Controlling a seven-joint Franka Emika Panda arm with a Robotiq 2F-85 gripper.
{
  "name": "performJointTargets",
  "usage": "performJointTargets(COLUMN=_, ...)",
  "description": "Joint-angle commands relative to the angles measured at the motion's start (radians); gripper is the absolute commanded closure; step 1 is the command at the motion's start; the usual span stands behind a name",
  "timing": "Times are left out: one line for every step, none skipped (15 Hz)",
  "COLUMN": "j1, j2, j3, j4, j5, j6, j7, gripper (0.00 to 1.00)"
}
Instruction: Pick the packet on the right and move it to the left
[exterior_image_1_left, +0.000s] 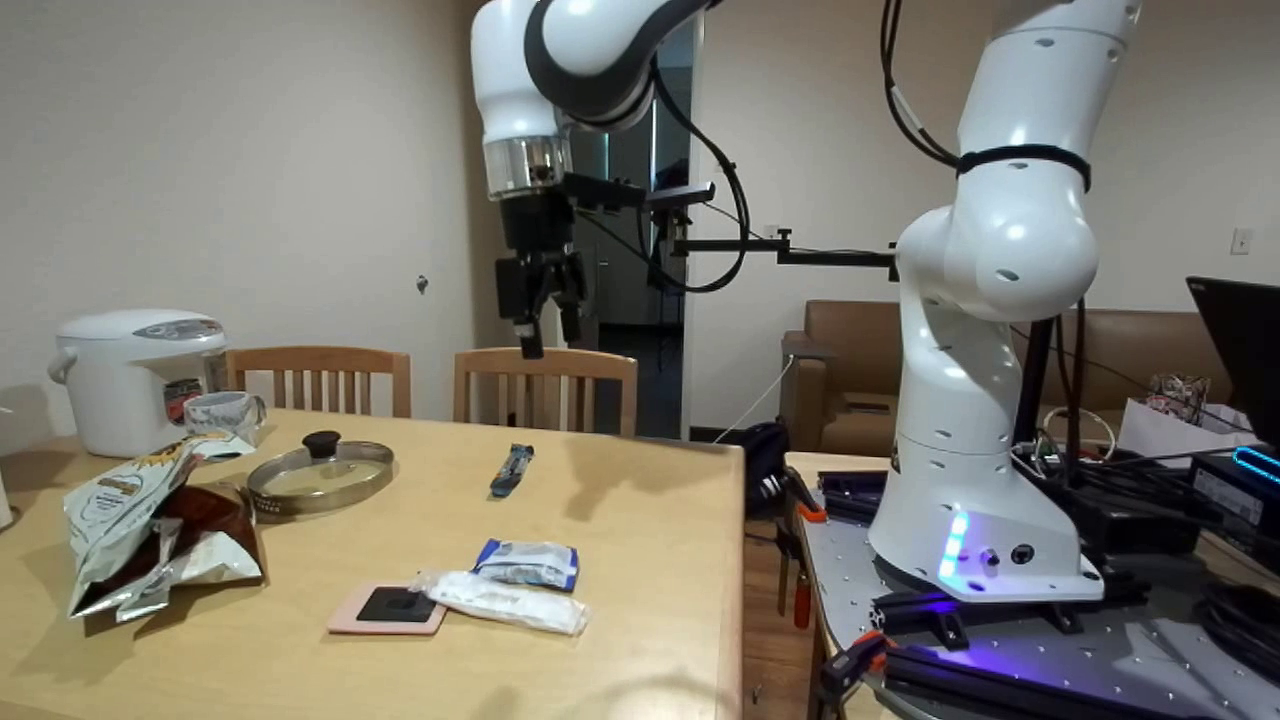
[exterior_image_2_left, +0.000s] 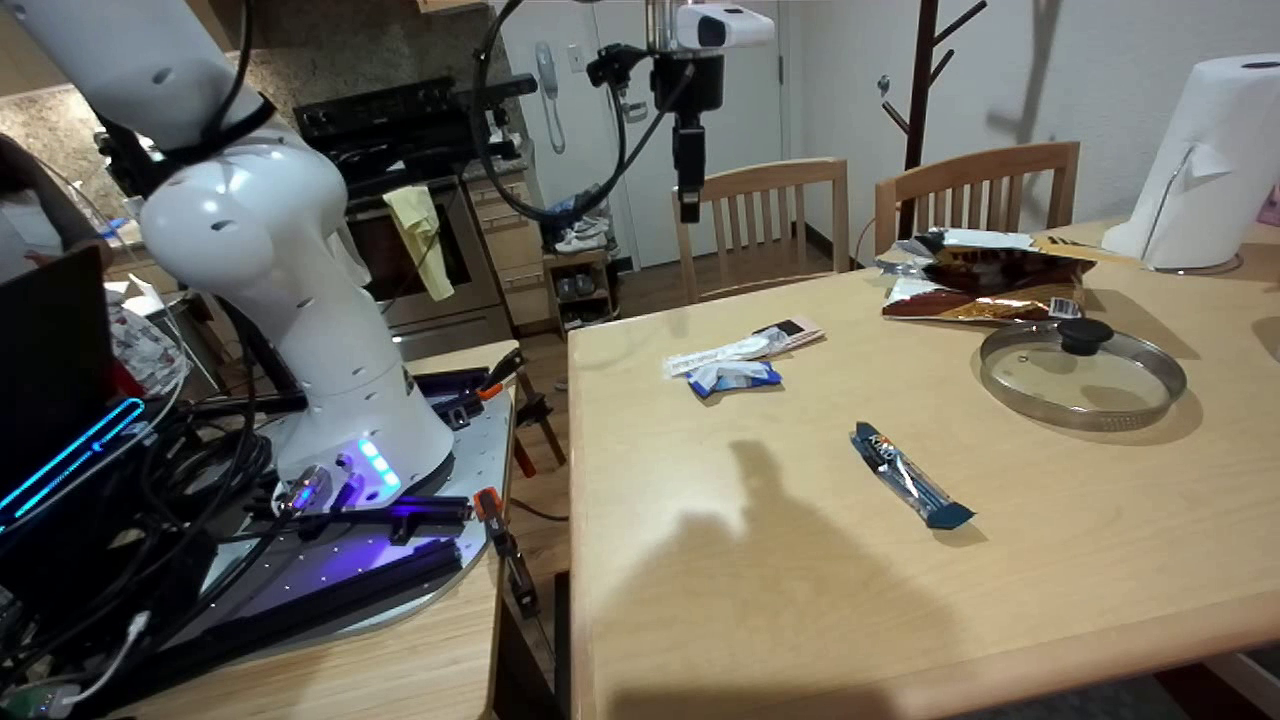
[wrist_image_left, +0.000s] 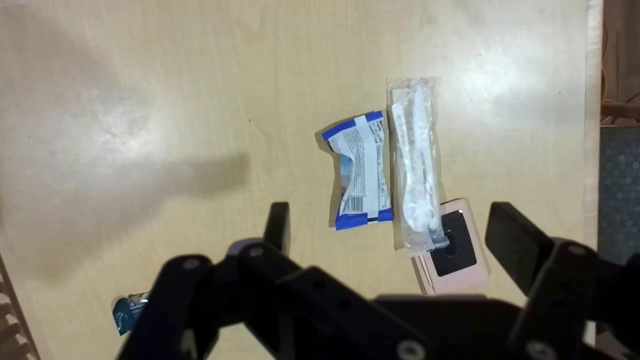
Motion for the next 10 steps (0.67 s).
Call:
performJointTargets(j1=0.000, j2=0.021, j3=-0.015, j4=-0.007, j5=0.039, j6=0.010, j7=-0.044, gripper=0.00)
performJointTargets(j1=-0.001, j2=0.023, j3=-0.018, j4=-0.011, j5=0.043, j6=0.013, j7=-0.044, gripper=0.00)
performJointTargets(j1=-0.002, j2=0.026, j3=-0.020, j4=-0.014, j5=0.045, j6=0.013, j7=-0.044, gripper=0.00)
performJointTargets(j1=-0.003, j2=0.027, j3=-0.025, j4=-0.022, j5=0.050, j6=0.017, j7=-0.046, gripper=0.00)
performJointTargets(j1=-0.003, j2=0.029, j3=-0.027, j4=-0.023, j5=0.055, j6=0.014, j7=-0.044, gripper=0.00)
performJointTargets(j1=-0.005, j2=0.034, j3=-0.032, j4=-0.030, j5=0.057, j6=0.017, j7=-0.043, gripper=0.00)
performJointTargets(j1=-0.007, j2=0.038, j3=-0.036, j4=-0.040, j5=0.060, j6=0.026, j7=-0.045, gripper=0.00)
performJointTargets(j1=-0.006, j2=0.038, j3=-0.039, j4=-0.046, j5=0.068, j6=0.028, j7=-0.050, gripper=0.00)
performJointTargets(j1=-0.006, j2=0.035, j3=-0.042, j4=-0.065, j5=0.069, j6=0.049, j7=-0.059, gripper=0.00)
performJointTargets(j1=0.000, j2=0.014, j3=-0.038, j4=-0.084, j5=0.061, j6=0.071, j7=-0.076, gripper=0.00)
